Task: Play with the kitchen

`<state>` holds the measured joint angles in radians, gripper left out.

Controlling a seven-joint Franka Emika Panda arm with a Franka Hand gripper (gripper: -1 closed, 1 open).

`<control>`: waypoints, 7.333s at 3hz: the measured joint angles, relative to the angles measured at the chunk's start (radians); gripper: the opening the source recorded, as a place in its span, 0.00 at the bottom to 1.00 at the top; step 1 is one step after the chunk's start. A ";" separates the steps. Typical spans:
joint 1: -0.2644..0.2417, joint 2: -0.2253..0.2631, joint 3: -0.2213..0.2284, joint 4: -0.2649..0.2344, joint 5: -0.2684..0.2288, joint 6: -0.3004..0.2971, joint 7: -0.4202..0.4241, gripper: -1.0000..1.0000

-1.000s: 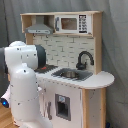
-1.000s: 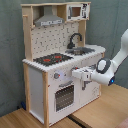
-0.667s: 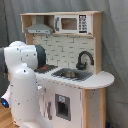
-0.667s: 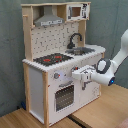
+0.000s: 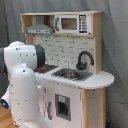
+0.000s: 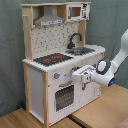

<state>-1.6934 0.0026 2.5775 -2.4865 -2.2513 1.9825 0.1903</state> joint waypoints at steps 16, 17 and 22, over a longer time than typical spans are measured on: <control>0.310 0.097 0.009 0.615 0.756 -0.631 0.463 1.00; 0.292 0.097 0.006 0.672 0.824 -0.631 0.512 1.00; 0.153 0.116 -0.026 0.828 1.196 -0.587 0.824 1.00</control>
<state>-1.5406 0.1190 2.5513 -1.6589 -1.0549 1.3952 1.0142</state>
